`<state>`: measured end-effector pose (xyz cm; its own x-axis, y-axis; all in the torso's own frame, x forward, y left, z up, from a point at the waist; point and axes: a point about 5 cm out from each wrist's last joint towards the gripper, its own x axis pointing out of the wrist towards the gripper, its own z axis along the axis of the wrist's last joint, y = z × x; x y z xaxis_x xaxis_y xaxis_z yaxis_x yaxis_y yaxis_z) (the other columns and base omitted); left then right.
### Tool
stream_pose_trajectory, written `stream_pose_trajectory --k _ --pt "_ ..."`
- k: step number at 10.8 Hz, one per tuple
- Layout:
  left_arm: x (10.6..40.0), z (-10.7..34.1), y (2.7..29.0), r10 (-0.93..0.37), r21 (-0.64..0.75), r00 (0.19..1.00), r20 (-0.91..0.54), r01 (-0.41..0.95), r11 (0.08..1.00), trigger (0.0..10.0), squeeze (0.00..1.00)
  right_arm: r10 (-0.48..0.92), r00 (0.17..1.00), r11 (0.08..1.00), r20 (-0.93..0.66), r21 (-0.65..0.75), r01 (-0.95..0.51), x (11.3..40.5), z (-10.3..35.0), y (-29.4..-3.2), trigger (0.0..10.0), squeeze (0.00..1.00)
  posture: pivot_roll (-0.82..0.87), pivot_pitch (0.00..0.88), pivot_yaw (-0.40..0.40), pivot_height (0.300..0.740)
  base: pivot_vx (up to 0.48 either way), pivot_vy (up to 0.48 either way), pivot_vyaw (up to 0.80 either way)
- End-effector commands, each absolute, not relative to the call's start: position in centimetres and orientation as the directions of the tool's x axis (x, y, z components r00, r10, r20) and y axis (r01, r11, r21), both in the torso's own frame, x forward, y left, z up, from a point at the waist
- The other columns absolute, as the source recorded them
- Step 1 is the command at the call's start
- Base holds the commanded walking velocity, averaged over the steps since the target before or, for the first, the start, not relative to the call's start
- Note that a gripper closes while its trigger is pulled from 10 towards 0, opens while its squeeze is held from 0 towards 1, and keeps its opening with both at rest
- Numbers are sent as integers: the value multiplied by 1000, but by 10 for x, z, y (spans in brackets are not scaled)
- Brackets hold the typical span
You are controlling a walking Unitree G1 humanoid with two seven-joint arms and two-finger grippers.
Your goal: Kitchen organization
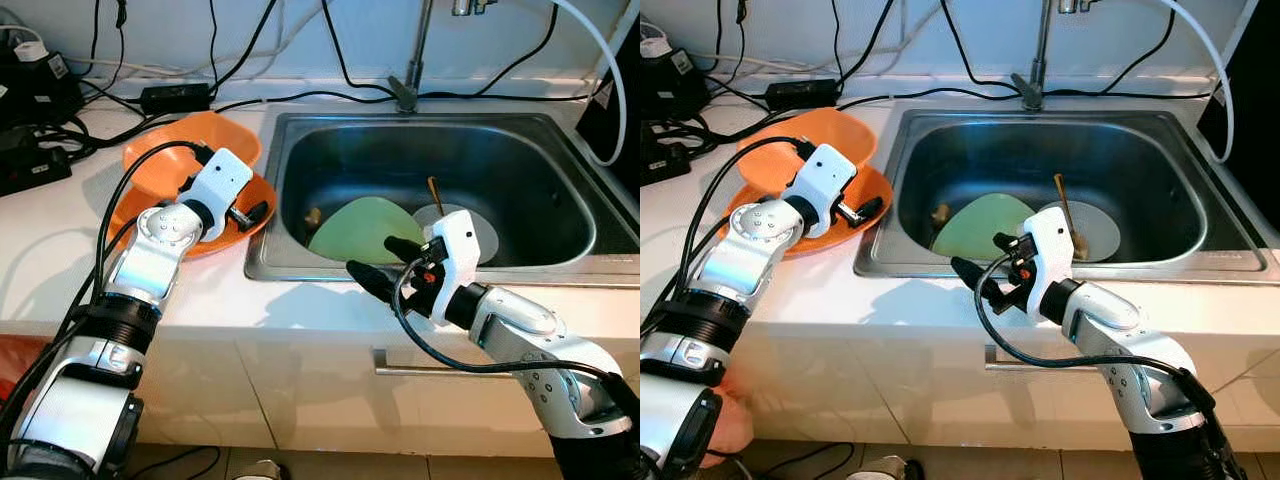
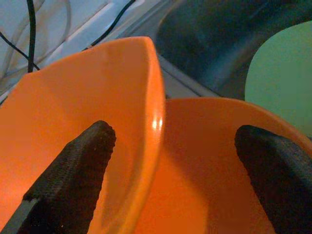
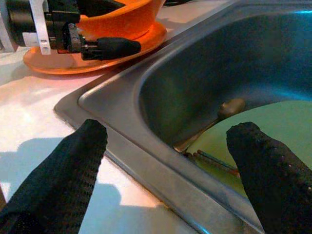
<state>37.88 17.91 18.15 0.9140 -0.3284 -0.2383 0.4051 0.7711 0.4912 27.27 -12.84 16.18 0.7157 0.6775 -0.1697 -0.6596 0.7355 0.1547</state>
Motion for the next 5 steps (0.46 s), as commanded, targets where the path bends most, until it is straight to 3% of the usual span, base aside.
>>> stream_pose_trajectory --k 1,5 --pt "382 190 181 -326 489 921 -214 390 780 10000 0 664 736 748 -135 132 -651 275 171 -131 10000 0 78 46 56 740 0 0 0" --pt "381 189 187 -329 510 917 -227 399 762 10000 0 690 711 721 -137 52 -690 276 181 -137 10000 0 71 48 62 740 0 0 0"
